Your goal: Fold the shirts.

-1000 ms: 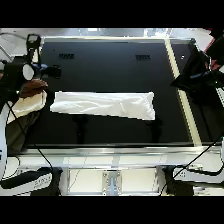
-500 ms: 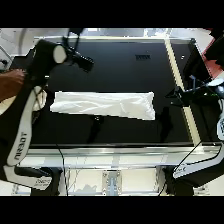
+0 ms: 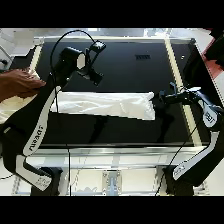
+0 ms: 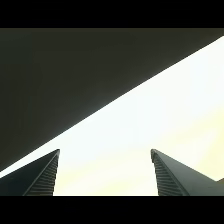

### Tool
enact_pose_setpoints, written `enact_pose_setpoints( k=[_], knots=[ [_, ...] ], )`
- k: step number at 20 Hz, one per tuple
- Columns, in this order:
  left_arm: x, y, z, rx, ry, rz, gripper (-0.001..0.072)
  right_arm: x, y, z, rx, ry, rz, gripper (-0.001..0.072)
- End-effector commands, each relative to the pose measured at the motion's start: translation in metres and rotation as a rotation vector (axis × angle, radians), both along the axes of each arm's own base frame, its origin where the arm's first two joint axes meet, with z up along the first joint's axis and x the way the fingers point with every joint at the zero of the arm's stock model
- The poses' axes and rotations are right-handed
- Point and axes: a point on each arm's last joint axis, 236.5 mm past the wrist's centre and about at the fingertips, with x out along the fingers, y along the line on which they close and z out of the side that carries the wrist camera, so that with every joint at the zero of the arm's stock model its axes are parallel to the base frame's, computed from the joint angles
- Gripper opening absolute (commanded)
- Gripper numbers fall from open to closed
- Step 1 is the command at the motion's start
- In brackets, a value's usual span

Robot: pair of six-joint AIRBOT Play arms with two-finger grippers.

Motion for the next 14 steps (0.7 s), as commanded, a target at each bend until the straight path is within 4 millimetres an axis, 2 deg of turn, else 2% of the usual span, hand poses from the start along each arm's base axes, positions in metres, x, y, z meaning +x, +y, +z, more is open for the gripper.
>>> enact_pose_setpoints(
  k=[1,2,3,4,6,7,8,9,10,12,14],
  knots=[
    [-0.002,0.000,-0.003,0.005,0.011,0.000,0.0639,0.002,0.031,-0.002,0.042,-0.021,0.049,0.0593],
    [-0.002,0.000,-0.003,0.006,0.012,0.000,0.0639,0.002,0.041,0.005,0.074,-0.025,0.059,0.0586],
    [-0.002,0.001,-0.004,0.007,0.013,0.000,0.0640,0.001,0.052,0.014,0.116,-0.044,0.079,0.0539],
    [-0.002,0.001,-0.005,0.009,0.016,0.000,0.0640,0.000,0.060,0.023,0.159,-0.048,0.089,0.0437],
    [0.000,0.003,-0.016,0.019,0.034,0.004,0.0639,-0.005,0.070,0.044,0.229,-0.059,0.134,0.0297],
    [0.000,0.006,-0.025,0.027,0.053,0.011,0.0600,-0.008,0.073,0.057,0.258,-0.066,0.162,0.0131],
    [-0.002,0.010,-0.039,0.041,0.081,0.016,0.0406,-0.010,0.076,0.069,0.282,-0.079,0.183,0.0021],
    [-0.005,0.013,-0.054,0.057,0.111,0.018,0.0192,-0.011,0.079,0.084,0.300,-0.100,0.202,0.0013],
    [-0.009,0.017,-0.071,0.073,0.149,0.021,0.0012,-0.010,0.081,0.095,0.300,-0.114,0.206,0.0013],
    [-0.019,0.017,-0.103,0.088,0.221,0.020,0.0012,-0.008,0.090,0.119,0.286,-0.165,0.231,0.0013],
    [-0.027,0.001,-0.129,0.034,0.290,0.017,0.0012,-0.010,0.104,0.145,0.267,-0.205,0.259,0.0012]
  ],
)
